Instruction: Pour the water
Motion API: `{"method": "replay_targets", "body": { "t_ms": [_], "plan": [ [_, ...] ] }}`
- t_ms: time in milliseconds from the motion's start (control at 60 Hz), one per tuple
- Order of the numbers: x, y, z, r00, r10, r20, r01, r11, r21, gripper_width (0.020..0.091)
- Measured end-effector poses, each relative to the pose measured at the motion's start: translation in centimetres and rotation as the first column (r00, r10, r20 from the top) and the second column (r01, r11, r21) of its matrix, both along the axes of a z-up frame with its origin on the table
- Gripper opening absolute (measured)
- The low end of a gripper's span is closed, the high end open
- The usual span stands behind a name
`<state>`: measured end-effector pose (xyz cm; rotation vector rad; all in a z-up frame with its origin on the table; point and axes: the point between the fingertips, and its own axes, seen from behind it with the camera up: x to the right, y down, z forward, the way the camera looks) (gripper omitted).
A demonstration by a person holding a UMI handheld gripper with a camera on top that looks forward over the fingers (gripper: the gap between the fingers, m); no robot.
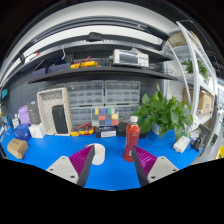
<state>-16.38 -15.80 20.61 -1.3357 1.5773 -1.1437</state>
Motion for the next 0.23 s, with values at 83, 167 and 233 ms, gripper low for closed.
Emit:
{"method": "replay_targets", "body": {
  "t_ms": [83, 167, 233],
  "plan": [
    [-0.4, 0.7, 0.6, 1.0, 0.008, -0.001, -0.008, 1.0, -0.002, 0.0743],
    [-0.5, 1.2, 1.2, 1.0, 0.014, 0.005, -0.014, 1.0, -0.004, 0.0742],
    [-0.7, 1.3, 1.4, 1.0, 0.012, 0.007, -0.012, 1.0, -0.011, 0.074]
  ]
}}
